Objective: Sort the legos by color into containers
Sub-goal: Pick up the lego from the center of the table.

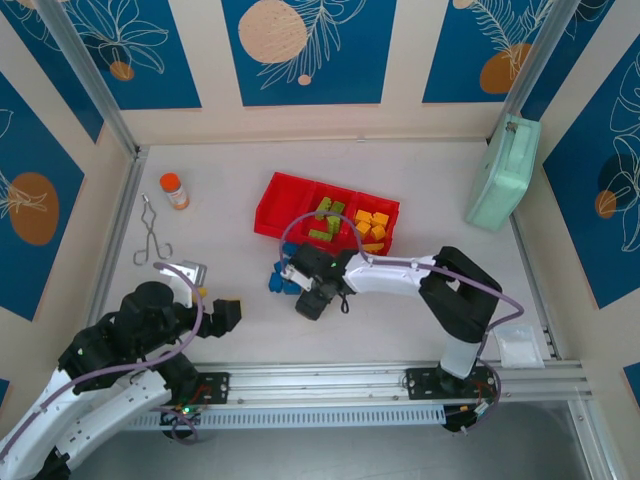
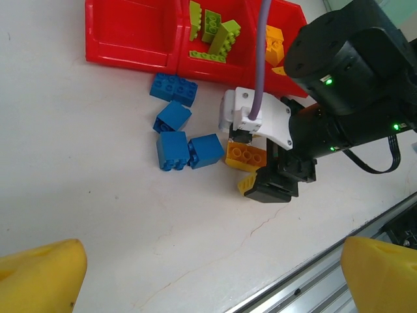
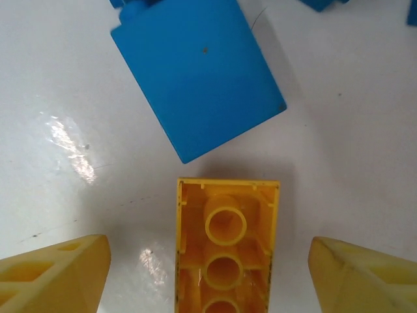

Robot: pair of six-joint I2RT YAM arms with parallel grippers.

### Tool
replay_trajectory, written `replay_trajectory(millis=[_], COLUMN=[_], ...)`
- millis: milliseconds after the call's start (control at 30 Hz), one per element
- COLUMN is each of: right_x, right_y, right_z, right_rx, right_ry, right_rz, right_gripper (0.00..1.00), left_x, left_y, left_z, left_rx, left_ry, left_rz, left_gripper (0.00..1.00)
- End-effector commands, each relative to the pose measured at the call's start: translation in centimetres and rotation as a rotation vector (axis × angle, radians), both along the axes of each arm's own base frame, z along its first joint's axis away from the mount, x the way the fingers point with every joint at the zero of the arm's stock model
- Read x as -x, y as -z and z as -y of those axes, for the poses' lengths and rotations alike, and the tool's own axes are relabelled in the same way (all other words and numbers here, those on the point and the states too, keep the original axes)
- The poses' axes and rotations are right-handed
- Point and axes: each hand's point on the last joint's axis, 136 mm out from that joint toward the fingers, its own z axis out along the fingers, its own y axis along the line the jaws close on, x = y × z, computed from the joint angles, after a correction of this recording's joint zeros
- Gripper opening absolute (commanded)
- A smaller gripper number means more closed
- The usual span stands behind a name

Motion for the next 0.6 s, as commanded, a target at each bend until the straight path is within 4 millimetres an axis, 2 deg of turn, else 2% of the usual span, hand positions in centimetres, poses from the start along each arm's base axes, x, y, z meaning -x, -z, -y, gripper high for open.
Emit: replay_trajectory(millis=[0,233,400,567], right_x=[0.1,-0.8,-1.5,-1.4], right_y=[-0.1,0.3,0.4,-1.2], right_z=[-0.4,0.5,1.3,1.5], right_rx=[0.007,0.052,0.077,0.066], right_ry=[-0.013,0.045,0.084,0.093], right_rz=[-0.017,-0.009,0.023,0.056], right_gripper=[0.78,0.64,0.43,0.31], left_x=[-0.1,-0.4,-0.6,-0.6], left_y=[0.1,0.4,0.7,0.7], left_z=[0.5,0.4,0.5,0.4], left_rx=[-0.001,-0.021,-0.037,-0.038], left_ry=[0.025,0.009,0.005,0.0], left_rz=[0.003,-0.002,-0.014,-0.016], left_gripper=[0.99,0.99,0.99,0.99])
